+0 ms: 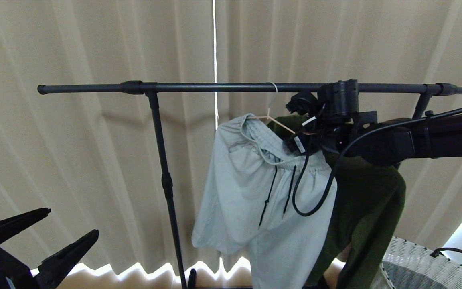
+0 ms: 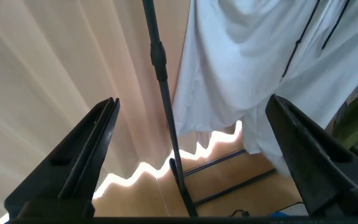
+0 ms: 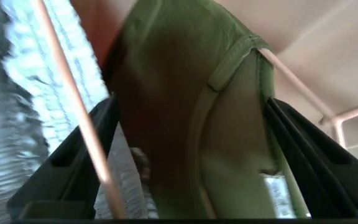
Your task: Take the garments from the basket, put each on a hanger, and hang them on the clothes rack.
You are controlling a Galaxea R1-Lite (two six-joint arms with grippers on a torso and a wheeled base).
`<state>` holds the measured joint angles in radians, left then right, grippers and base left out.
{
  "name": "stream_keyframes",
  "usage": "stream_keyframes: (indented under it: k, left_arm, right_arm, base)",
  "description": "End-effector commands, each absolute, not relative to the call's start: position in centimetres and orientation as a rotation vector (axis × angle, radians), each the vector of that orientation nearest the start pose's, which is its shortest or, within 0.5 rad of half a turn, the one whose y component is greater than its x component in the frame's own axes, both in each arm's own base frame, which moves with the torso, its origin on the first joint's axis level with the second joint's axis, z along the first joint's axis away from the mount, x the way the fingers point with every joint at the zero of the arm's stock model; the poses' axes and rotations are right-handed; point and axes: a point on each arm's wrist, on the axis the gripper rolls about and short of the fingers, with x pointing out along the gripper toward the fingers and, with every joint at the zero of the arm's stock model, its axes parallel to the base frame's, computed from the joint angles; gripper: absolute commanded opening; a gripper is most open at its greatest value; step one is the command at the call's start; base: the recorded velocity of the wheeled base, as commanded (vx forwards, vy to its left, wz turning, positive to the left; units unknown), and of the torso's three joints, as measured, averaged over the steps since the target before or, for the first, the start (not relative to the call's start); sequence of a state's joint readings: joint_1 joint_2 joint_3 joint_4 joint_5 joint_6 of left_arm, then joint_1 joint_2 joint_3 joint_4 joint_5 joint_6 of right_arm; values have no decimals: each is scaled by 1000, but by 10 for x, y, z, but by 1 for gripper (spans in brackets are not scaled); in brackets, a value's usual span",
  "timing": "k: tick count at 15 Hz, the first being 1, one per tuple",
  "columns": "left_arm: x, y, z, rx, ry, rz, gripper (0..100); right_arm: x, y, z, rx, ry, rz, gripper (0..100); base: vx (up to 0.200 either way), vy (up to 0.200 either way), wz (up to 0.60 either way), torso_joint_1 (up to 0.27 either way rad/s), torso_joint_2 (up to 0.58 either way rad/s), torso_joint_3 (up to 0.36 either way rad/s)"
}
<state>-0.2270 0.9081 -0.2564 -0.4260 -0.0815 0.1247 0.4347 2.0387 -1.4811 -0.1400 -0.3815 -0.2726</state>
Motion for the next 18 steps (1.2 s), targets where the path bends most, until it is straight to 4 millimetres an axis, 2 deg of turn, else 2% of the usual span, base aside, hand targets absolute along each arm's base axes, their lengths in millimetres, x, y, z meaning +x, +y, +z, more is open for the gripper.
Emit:
stream_keyframes:
  k: [1,6,9,14,17,18]
  left_arm:
    - [97,-24,167,139,208,-321,100]
    - [97,-24,167,139,208,-319,100]
    - [97,-24,168,139,207,-319,100]
    - [97,-24,166,156,212,-321,100]
    - [96,-24,158,184,237,-325,100]
    - [96,-24,159,184,234,-325,100]
  right_arm:
    - [376,172,200,-410,369,116,100]
    - [367,173,204,-338,339,155,100]
    - [351,165,210,-316,291,158,100]
    - [267,122,251,-245,122,194,100]
    - [214,94,249,-237,111,217,100]
    - [204,84,246,-238,114,199,100]
  base:
    - [0,0,0,0,0,0]
    - [0,0,0,0,0,0]
    - [0,0,0,0,0,0]
    - [0,0,0,0,0,0]
    - [0,0,0,0,0,0]
    - [0,0,0,0,0,0]
